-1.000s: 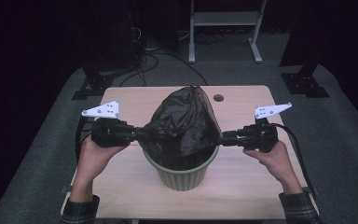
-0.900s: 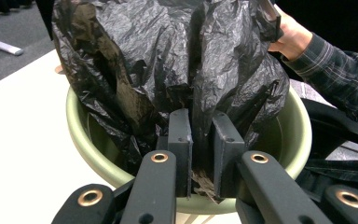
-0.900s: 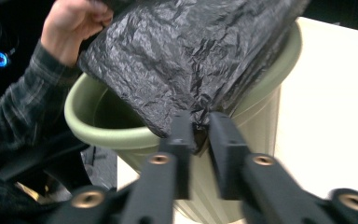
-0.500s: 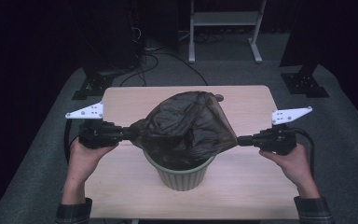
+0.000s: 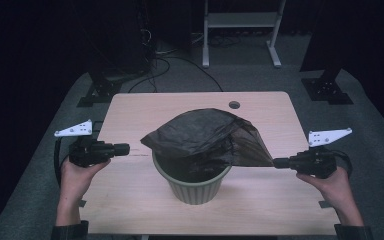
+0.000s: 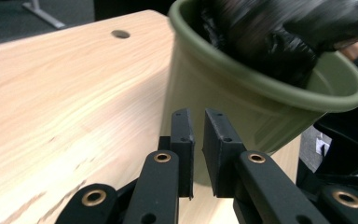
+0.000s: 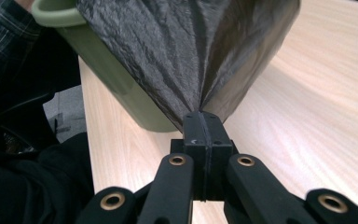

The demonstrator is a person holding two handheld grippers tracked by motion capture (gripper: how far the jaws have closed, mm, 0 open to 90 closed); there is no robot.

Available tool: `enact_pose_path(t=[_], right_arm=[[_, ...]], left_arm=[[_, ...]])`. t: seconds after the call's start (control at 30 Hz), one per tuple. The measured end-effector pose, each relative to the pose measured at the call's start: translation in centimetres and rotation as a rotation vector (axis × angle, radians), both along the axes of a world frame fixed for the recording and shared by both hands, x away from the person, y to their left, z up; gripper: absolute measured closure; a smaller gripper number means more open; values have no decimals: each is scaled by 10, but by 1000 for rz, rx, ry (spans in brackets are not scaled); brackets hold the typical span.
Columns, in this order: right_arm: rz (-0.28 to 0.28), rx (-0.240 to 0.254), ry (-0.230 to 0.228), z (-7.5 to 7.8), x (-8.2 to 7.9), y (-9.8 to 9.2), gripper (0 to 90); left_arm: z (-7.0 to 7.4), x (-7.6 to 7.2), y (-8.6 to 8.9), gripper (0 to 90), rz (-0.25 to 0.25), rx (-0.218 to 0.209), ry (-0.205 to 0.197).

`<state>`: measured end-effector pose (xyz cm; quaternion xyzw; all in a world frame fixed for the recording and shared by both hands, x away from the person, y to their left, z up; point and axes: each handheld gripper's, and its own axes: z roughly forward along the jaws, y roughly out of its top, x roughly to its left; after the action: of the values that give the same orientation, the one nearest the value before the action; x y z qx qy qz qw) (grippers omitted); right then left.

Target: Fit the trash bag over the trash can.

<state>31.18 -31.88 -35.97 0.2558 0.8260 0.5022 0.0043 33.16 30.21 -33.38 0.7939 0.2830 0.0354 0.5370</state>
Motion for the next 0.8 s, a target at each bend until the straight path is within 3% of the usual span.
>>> enact_pose_path(t=[0.17,0.4,0.57,0.67,0.8], right_arm=[[20,-5,-9,2,-1,7,899],[31,2,-22,9,2,15,898],[41,1,-37,13,3,19,898],[47,-1,-45,16,3,22,899],[52,-12,-51,18,4,24,898]], left_arm=[[9,-7,-7,707,-17,-9,-44],[48,-16,-41,549,-90,8,-163],[79,-18,-68,517,-137,14,-233],[96,-19,-85,505,-149,55,-273],[117,-21,-97,484,-157,57,-319]])
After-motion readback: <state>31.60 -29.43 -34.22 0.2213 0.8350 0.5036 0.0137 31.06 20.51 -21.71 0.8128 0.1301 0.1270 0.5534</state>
